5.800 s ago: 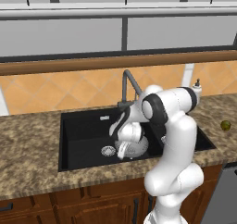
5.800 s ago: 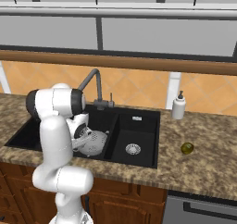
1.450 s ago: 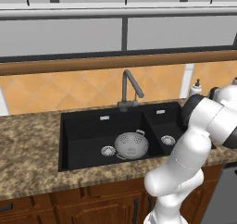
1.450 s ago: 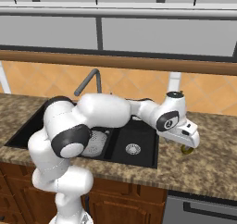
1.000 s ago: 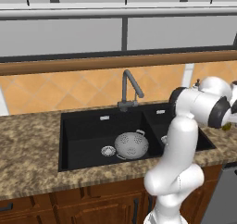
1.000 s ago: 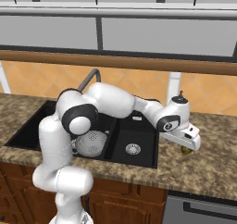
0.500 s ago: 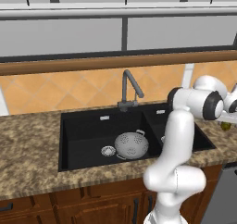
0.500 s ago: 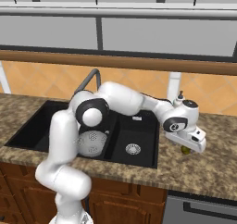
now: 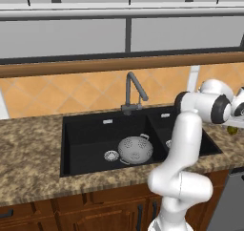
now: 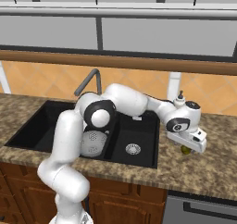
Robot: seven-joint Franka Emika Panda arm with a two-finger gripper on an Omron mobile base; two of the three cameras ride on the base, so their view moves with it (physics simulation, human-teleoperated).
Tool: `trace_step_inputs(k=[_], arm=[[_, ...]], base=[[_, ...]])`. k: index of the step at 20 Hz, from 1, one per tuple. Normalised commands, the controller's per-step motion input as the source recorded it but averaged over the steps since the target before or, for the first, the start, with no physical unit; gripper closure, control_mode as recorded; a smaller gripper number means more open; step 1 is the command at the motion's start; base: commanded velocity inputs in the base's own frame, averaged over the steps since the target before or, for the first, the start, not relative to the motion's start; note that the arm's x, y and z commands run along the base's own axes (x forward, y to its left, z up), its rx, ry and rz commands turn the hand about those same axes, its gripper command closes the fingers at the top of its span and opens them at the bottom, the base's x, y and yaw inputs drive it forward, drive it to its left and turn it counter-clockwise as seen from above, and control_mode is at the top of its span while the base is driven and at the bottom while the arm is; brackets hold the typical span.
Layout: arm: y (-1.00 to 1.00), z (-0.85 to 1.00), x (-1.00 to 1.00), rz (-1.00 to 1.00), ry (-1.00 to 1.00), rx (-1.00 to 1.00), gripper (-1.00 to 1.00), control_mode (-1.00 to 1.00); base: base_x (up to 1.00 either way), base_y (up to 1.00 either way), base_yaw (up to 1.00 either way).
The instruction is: Put the colander in the sink, put the kiwi in the colander, and turn on the sink faucet and pour water over the colander.
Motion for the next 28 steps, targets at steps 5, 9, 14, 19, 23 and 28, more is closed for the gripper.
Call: trace_step_inputs(k=[5, 9, 14, 19, 23, 28], arm=[[0.0, -0.18, 0.22, 0.0, 0.0, 0.0, -1.0, -1.0], [0.0, -0.23, 0.01, 0.0, 0.0, 0.0, -1.0, -1.0], [0.0, -0.22, 0.0, 0.0, 0.0, 0.0, -1.0, -1.0], [0.0, -0.24, 0.0, 0.0, 0.0, 0.0, 1.0, -1.0], [0.0, -0.12, 0.0, 0.0, 0.0, 0.0, 1.0, -1.0], [0.01, -0.01, 0.0, 0.0, 0.0, 0.0, 1.0, -1.0]], base=[[0.0, 0.0, 0.0], [0.0, 0.0, 0.0], [0.0, 0.0, 0.0], [0.0, 0.0, 0.0], [0.0, 0.0, 0.0], [0.0, 0.0, 0.0]])
